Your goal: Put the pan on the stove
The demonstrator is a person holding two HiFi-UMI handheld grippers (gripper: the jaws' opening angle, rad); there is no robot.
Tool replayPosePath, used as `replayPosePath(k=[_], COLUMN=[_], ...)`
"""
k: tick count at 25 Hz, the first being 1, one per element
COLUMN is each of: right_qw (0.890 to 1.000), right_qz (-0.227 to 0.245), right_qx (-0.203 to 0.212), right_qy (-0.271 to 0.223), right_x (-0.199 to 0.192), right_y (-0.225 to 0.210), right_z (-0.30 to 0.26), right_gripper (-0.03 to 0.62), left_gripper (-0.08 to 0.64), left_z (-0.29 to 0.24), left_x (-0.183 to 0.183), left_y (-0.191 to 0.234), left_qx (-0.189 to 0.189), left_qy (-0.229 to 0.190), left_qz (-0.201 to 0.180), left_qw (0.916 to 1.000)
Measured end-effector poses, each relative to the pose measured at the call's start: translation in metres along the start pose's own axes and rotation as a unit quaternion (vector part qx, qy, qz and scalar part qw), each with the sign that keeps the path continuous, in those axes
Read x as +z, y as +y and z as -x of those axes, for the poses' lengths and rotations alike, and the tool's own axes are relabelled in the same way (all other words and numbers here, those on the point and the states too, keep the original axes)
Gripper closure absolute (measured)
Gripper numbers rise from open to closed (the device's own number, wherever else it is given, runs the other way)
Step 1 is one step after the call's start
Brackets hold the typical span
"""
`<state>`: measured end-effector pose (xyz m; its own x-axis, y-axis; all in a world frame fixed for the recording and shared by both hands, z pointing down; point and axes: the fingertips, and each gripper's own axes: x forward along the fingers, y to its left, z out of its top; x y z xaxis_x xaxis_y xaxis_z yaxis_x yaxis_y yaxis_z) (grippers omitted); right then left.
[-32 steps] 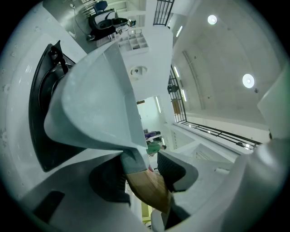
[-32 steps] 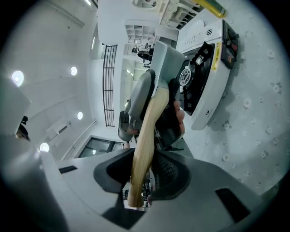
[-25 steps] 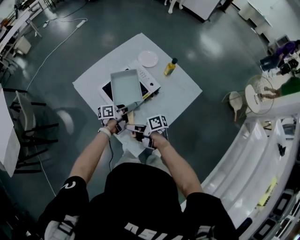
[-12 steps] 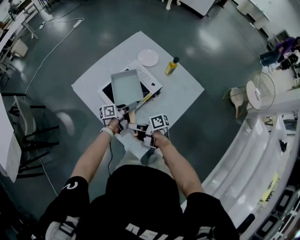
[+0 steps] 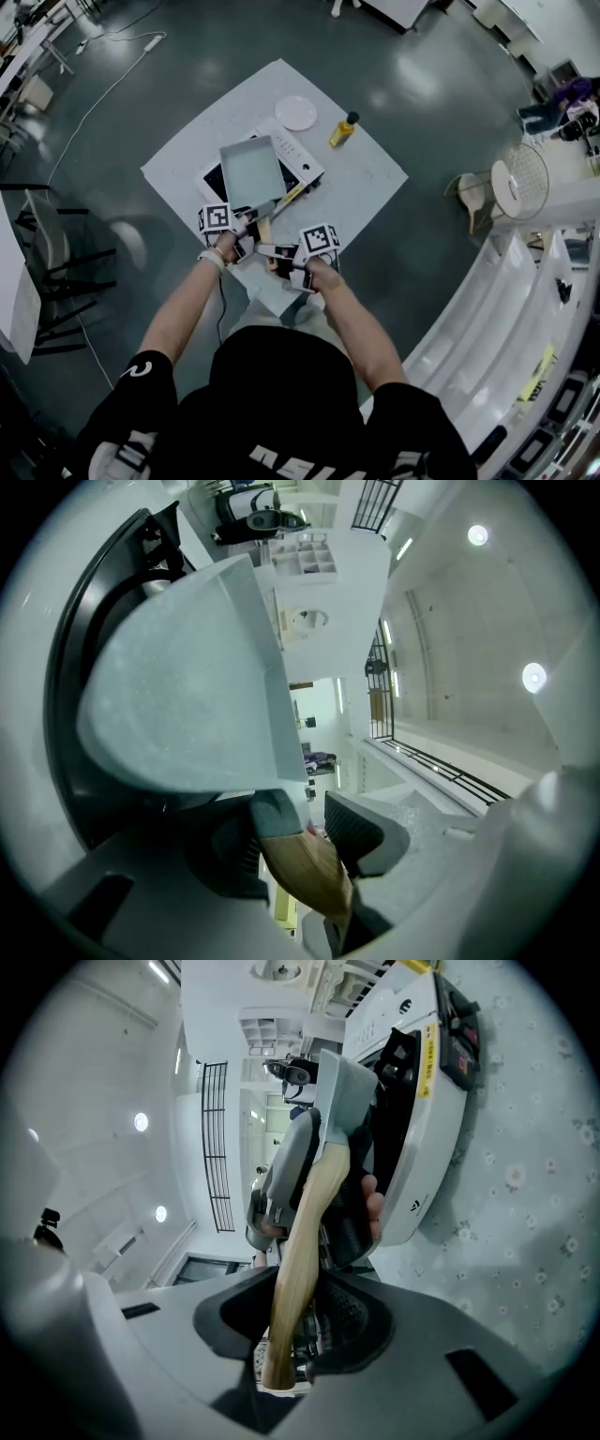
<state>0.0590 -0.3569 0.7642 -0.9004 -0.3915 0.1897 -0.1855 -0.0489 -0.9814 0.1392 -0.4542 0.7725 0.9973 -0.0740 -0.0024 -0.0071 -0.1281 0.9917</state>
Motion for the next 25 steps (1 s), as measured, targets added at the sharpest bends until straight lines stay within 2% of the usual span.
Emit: replayPosePath(k=[5,10,14,17,21,25], right_qw=[1.0,1.0,1.0,1.0,1.0,0.999], right_qz=[-0.006,-0.007,-0.01,-0.009,-0.007,-0.015], right_qx=[-0.001,-0.013,-0.014,-0.01,-0.007,-0.019], right_qy=[0.007,0.01,0.011,0.013,0.018,0.024], right_x=[-0.002,-0.002,-0.002,-0.003,-0.003,-0.007], right_y=[0.001,-0.005,-0.008,-0.007,-0.004,-0.009], right_z=[-0.001,0.002,0.003,0.002,0.003,0.005], right_gripper=[0.494,0.499,0.499,0.499,0.499,0.499], left_gripper=[0.383,0.379,0.379,0.379,0.379,0.376], left_z=[0.003,0.004,0.006,0.004,0.006,0.01], left_x=[-0.005,-0.016,-0.025,-0.026,-0.026,-0.037], left_y=[0.003,-0.002,0.003,-0.003,-0.002,0.001], left_qx=[-0.001,-0.018,-0.004,-0.013,-0.006,-0.03], left_qy=[0.014,0.018,0.043,0.045,0.042,0.034], left_qz=[0.002,0.042,0.023,0.03,0.055,0.1], left_qw=[0.9999,0.9988,0.9988,0.9985,0.9976,0.9939])
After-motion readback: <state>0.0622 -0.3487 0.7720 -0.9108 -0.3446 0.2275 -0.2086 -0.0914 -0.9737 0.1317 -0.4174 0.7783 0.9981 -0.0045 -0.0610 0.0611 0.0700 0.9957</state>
